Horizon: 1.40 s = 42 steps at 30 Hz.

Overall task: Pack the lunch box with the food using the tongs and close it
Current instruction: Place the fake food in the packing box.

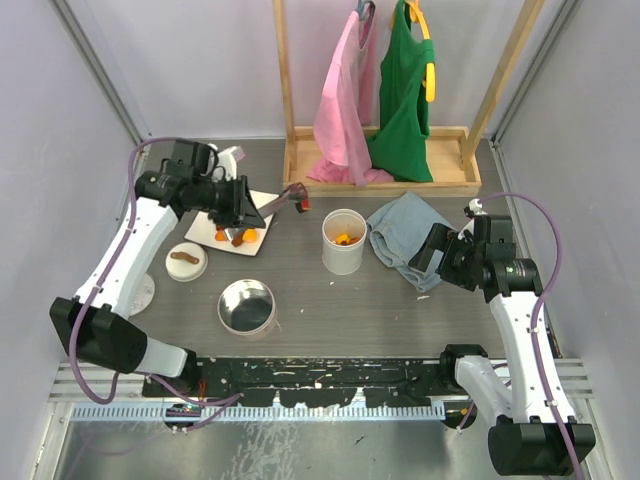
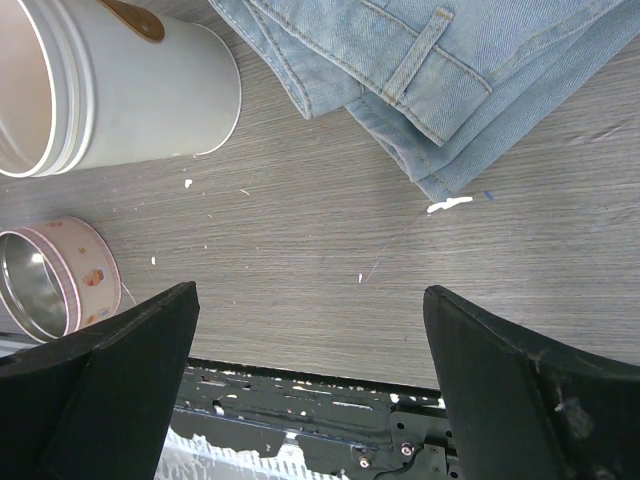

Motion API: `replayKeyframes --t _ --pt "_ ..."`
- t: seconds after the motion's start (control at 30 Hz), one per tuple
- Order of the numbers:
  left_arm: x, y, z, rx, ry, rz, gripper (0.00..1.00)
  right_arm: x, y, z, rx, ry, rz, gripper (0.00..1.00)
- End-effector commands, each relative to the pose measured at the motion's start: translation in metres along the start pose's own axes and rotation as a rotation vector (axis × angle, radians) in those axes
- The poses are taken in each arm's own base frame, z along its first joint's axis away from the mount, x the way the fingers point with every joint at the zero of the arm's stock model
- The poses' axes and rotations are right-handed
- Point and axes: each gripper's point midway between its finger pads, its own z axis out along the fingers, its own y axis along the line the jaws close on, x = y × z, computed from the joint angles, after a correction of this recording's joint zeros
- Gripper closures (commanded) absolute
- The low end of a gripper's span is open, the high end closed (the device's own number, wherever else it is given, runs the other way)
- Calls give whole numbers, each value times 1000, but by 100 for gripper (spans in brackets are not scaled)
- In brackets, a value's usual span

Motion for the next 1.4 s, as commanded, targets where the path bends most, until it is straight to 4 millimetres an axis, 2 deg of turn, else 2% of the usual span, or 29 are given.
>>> replayKeyframes --t 0.0,0.23,0.5,0.67,0.97,1.37 --pt "-16 -46 -19 115 -92 104 85 -15 8 -5 -24 -60 -25 1" --pt "-2 -57 -16 143 -53 158 85 -13 5 -5 -17 -65 -22 1" --pt "1 -76 -30 201 -97 212 86 -12 5 -4 -17 -59 -20 1" --pt "11 -89 -33 249 -75 259 84 -12 5 -3 -16 -55 -20 1" --pt "32 -99 -18 252 6 333 83 -12 5 -3 -15 -54 -19 1" --pt "44 -99 1 182 67 388 79 -11 4 -2 -14 -51 -18 1"
